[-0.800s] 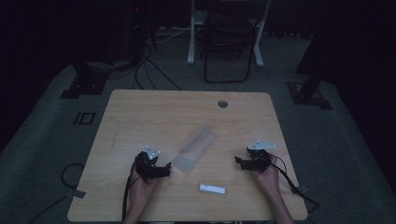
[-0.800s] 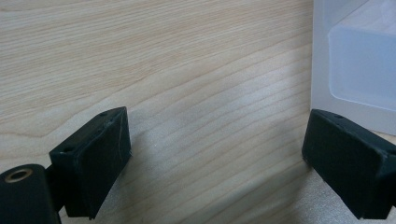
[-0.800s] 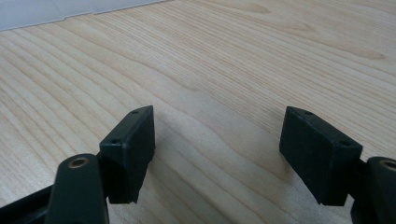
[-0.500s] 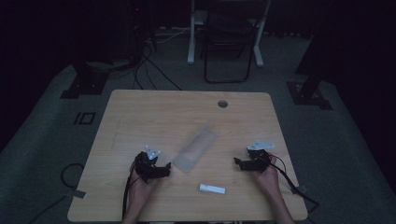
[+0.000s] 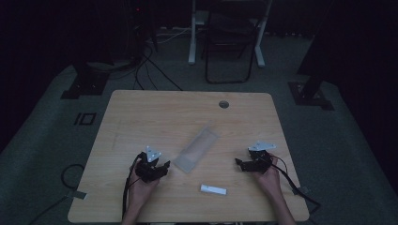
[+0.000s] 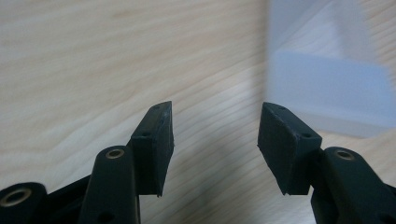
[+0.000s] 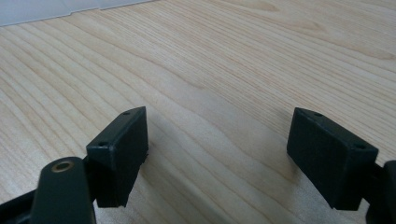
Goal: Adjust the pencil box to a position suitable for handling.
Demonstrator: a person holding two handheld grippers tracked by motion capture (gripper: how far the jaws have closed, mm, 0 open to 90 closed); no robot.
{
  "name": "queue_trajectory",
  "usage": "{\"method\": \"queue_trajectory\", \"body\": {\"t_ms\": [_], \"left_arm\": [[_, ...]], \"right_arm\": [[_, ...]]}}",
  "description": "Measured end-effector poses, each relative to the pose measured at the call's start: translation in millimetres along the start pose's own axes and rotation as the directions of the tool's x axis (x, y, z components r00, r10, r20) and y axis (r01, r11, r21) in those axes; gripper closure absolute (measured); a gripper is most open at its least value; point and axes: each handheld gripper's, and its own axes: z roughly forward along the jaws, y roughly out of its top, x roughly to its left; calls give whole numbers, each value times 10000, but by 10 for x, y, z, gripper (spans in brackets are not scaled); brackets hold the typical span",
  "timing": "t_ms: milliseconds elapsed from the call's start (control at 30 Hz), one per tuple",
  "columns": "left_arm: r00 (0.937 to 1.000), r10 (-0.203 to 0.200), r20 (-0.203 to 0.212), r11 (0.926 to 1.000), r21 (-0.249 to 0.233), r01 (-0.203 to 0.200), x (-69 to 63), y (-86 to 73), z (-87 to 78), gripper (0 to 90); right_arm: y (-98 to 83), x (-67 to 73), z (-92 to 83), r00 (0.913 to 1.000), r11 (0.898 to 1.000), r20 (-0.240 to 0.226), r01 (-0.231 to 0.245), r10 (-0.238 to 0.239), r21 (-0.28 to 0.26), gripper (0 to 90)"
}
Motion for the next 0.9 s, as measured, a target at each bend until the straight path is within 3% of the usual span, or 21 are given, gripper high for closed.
{"method": "queue_trajectory", "body": {"t_ms": [100, 367, 733, 900], "left_arm": [[9989, 356, 314, 9993, -133, -352, -42, 65, -14, 457], [9917, 1192, 489, 9926, -278, -1179, -166, 242, 52, 457], [9844, 1665, 575, 9857, -364, -1646, -295, 451, 221, 472], [9804, 1938, 366, 9800, -534, -1917, -369, 539, 327, 496]], "right_arm": [[0, 0, 0, 10000, 10000, 0, -3, 3, 1, 206], [0, 0, 0, 10000, 10000, 0, 0, 0, 0, 206], [0, 0, 0, 10000, 10000, 1, -1, 1, 0, 206], [0, 0, 0, 10000, 10000, 0, 0, 0, 1, 206]]}}
